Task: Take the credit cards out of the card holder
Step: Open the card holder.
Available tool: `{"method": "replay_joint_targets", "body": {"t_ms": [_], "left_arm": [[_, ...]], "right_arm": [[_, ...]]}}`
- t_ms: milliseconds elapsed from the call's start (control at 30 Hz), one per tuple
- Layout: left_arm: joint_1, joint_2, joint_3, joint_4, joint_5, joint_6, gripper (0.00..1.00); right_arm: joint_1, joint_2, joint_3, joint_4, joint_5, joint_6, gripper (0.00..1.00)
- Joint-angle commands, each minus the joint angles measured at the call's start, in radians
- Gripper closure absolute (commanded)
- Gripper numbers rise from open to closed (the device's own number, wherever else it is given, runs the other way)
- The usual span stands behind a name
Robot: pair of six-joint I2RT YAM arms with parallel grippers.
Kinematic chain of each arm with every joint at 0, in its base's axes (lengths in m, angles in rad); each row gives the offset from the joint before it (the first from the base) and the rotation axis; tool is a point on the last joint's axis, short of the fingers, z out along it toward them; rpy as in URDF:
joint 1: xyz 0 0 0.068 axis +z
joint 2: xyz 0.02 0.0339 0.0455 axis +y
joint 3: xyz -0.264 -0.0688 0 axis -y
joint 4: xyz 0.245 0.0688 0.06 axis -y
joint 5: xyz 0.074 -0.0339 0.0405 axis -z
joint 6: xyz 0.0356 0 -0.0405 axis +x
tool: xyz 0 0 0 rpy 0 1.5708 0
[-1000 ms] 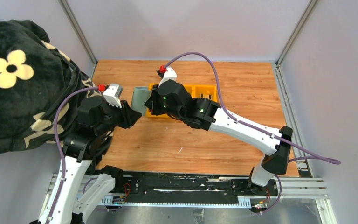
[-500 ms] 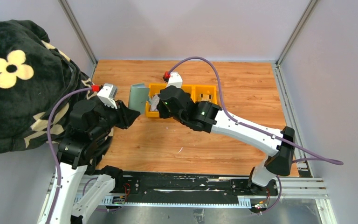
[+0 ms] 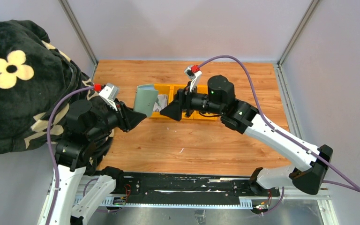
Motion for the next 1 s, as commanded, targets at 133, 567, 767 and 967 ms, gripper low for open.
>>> {"method": "replay_joint_targets", "body": {"t_ms": [133, 567, 767, 967], "left_arm": [[-0.004, 0.001, 0.036, 0.077, 0.128, -0.035, 1.00], [-0.004, -0.018, 0.044, 0.077, 0.187, -0.043, 1.00], [-0.004, -0.014, 0.047, 0.079, 0.226, -0.052, 1.00], [-0.004, -0.020, 0.055, 0.079, 0.255, -0.063, 1.00]], "right_arm": [[0.046, -0.060, -0.069, 0.223, -0.213, -0.064, 0.21], [0.050, 0.044, 0.110, -0.068, 0.043, -0.138, 0.35], [0.037, 0.012, 0.082, -0.043, -0.059, -0.153, 0.51], [0.035, 0.004, 0.087, -0.055, -0.104, -0.162, 0.62]]}}
